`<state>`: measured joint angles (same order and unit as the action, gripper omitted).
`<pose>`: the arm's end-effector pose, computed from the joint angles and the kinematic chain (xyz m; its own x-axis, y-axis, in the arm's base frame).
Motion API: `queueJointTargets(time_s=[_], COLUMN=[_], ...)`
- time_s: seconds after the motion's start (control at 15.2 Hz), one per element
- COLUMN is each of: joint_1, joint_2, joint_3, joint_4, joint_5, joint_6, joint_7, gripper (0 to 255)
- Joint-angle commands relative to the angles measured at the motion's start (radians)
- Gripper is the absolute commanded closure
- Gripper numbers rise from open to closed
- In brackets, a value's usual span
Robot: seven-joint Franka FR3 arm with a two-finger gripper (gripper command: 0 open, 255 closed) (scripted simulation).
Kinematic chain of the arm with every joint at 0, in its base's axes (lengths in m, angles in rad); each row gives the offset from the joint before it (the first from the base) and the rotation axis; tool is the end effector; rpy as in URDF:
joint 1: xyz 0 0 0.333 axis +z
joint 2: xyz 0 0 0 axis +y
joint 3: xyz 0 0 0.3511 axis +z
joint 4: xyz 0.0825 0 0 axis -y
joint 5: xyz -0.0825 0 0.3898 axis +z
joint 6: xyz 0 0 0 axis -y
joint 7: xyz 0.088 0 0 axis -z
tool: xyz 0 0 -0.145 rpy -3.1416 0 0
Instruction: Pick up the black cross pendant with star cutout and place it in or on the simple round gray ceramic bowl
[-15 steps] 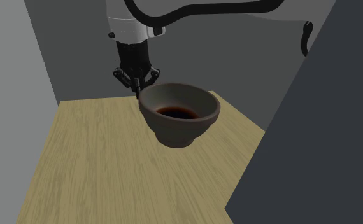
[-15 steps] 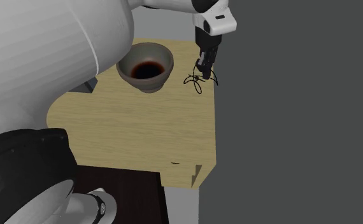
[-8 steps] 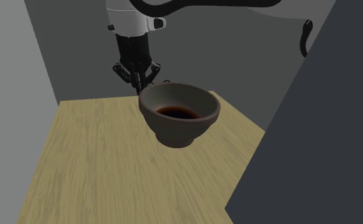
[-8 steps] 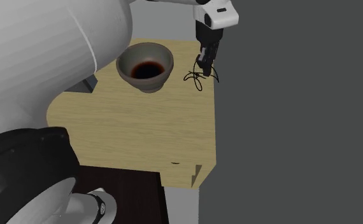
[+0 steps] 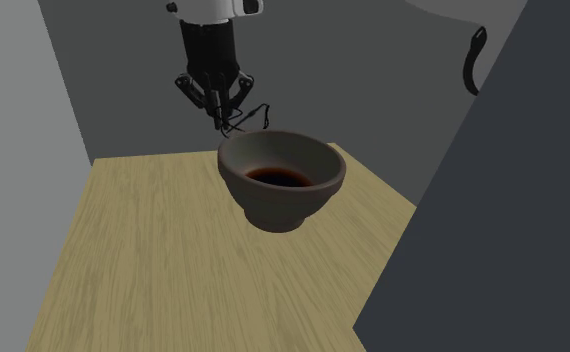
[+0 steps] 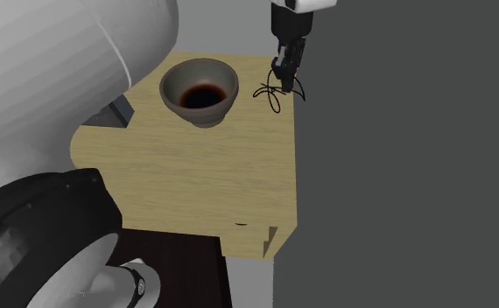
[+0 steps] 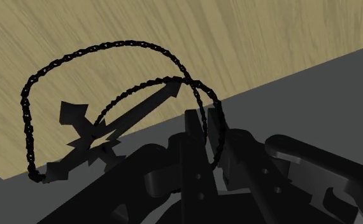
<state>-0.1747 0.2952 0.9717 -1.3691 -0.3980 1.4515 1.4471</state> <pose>0.5187 0.3313 0.5971 0.7680 -0.6243 0.1427 -0.6390 -0.7620 0.1052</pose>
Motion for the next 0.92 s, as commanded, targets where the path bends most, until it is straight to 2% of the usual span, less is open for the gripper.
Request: queueJointTargets(time_s=[0.0,0.46,0.86], joint_1=[0.019,0.097,0.206], joint_2=[0.013,0.068,0.138], joint_3=[-0.001,-0.013,-0.036], joint_4=[0.043,0.211,0.406], joint_5=[-0.011,-0.061,-0.131], joint_6=[-0.034,-0.16,-0.29], joint_7=[0.001,-0.003,-0.014], gripper=[255,255,255])
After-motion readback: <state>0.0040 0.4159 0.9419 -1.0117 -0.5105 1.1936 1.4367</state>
